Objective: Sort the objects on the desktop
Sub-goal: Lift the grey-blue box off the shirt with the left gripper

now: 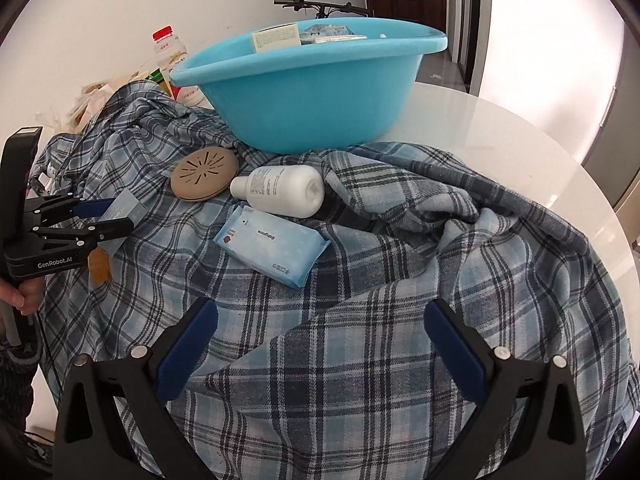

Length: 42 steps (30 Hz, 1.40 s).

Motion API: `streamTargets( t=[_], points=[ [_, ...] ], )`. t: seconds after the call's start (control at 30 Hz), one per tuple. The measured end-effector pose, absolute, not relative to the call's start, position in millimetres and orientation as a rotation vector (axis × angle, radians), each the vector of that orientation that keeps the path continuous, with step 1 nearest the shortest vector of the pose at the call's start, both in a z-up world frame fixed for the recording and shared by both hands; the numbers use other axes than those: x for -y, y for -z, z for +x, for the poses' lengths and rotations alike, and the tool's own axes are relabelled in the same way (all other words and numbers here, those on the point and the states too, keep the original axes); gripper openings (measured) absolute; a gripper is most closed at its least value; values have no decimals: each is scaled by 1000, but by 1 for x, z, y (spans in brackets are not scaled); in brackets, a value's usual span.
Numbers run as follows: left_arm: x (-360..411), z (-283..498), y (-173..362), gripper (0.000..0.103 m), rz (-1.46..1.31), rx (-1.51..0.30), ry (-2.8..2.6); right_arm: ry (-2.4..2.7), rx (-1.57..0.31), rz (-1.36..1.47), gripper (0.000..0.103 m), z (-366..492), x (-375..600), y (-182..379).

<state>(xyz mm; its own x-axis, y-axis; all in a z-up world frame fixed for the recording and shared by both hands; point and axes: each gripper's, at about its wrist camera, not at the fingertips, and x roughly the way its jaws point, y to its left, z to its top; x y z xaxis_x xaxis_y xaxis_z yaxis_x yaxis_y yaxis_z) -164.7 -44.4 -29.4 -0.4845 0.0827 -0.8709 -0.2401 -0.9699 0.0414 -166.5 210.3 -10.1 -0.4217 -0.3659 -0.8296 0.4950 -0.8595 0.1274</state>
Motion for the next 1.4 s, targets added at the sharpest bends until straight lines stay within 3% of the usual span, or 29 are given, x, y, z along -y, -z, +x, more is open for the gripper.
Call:
streamTargets(
  t=[0.13,0.2,0.23,0.6,0.93,1.1,1.4],
  points=[
    [43,-168,36,54,-1494,-240,-2548,2271,-197,1282,103,-166,-207,9],
    [43,-171,39,69,-1483,-234,-2555,2269,-198,1280,103,-165,-206,9],
    [43,-173,41,72,-1479,-228,-2563,2269,-198,1279,103,-164,-205,8],
    [29,-172,42,72,-1420,-226,-2512,2278,-171,1317,103,-164,-216,13],
    [42,-180,44,75,-1442,-57,-2410,2275,-184,1316,103,-162,-217,12],
    [39,-181,48,75,-1446,-116,-2426,2267,-167,1327,103,-162,-216,15],
    [40,-187,55,73,-1483,-65,-2387,2269,-157,1343,103,-162,-221,19]
  ],
)
